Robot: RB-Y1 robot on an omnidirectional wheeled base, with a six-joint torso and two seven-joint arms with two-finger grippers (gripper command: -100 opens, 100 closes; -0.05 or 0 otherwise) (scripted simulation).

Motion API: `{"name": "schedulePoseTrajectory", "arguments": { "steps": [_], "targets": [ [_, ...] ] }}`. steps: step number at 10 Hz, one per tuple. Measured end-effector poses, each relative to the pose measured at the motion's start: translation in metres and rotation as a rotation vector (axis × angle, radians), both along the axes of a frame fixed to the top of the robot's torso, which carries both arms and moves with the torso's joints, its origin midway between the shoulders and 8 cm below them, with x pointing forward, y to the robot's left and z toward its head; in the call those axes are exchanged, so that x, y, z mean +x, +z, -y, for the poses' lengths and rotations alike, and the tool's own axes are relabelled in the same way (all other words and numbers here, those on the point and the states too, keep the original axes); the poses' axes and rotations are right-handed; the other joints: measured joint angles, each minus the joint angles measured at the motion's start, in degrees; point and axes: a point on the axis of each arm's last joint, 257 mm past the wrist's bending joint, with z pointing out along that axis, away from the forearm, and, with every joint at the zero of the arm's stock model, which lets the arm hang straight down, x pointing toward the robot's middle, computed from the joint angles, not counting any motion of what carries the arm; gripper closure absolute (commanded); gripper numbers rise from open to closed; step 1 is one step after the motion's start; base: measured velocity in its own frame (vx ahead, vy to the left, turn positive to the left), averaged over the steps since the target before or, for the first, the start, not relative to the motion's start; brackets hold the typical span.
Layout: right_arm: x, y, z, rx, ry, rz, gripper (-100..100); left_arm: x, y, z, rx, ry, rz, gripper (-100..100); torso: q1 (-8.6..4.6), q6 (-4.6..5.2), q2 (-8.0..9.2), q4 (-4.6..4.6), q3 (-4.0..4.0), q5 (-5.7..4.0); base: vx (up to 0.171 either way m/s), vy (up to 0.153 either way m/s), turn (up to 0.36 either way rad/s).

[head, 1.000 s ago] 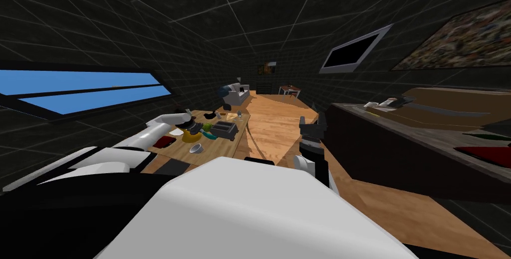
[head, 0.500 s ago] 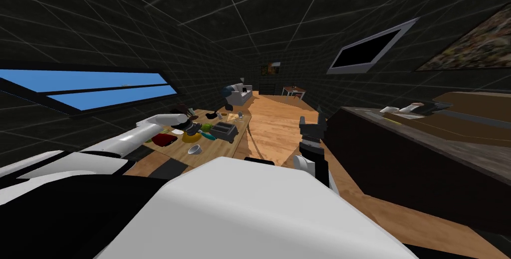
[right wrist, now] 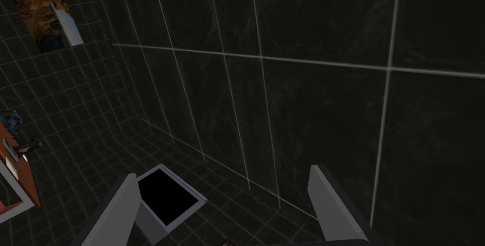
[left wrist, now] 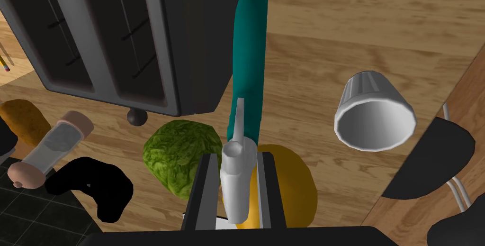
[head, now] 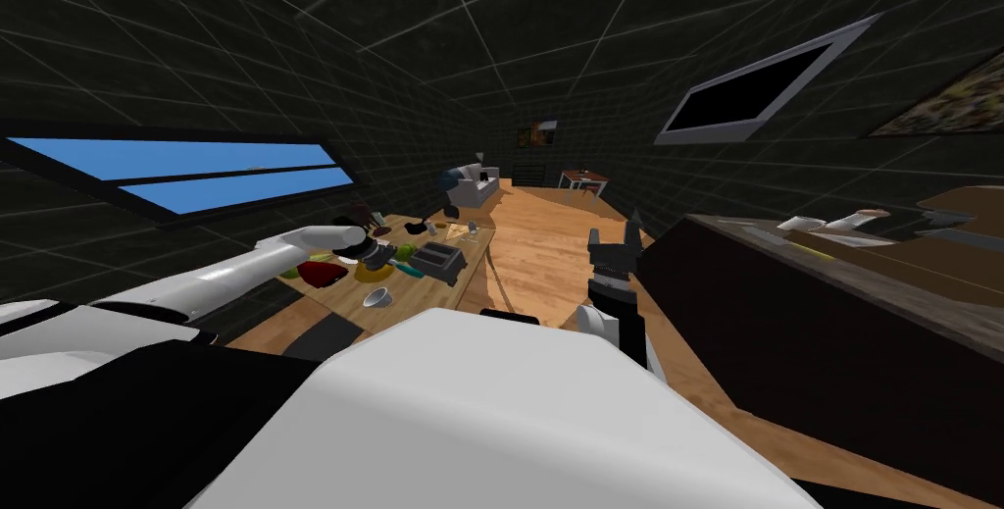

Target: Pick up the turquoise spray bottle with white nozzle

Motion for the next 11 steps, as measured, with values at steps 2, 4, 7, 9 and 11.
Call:
{"name": "schedulePoseTrajectory", "arguments": {
  "steps": [2, 4, 7, 9, 11],
  "targets": [
    [0.0, 0.0, 0.0, 0.0, 0.0, 0.0, 0, -0.011, -0.012, 0.013, -0.023, -0.023, -0.032, 100, 0.15, -0.07, 0.3, 0.05, 0.17, 0.05, -0.017, -0.002, -0.009],
    [0.0, 0.0, 0.0, 0.0, 0.0, 0.0, 0, -0.02, -0.014, 0.019, -0.028, -0.041, -0.049, 100, 0.02, -0.15, 0.0, 0.03, 0.04, -0.05, 0.143, -0.042, 0.206],
    [0.0, 0.0, 0.0, 0.0, 0.0, 0.0, 0, -0.038, -0.019, 0.04, -0.064, -0.081, -0.091, 100, -0.04, 0.01, 0.08, 0.0, 0.03, -0.01, 0.082, -0.048, 0.042],
    [0.0, 0.0, 0.0, 0.0, 0.0, 0.0, 0, -0.05, -0.022, 0.055, -0.083, -0.106, -0.121, 100, -0.24, -0.02, -0.21, -0.05, -0.12, -0.1, 0.102, -0.063, 0.102],
    [0.0, 0.0, 0.0, 0.0, 0.0, 0.0, 0, -0.068, -0.029, 0.077, -0.128, -0.126, -0.167, 100, 0.0, 0.0, 0.12, 0.0, 0.05, -0.04, 0.006, -0.004, -0.028]
  ]
}}
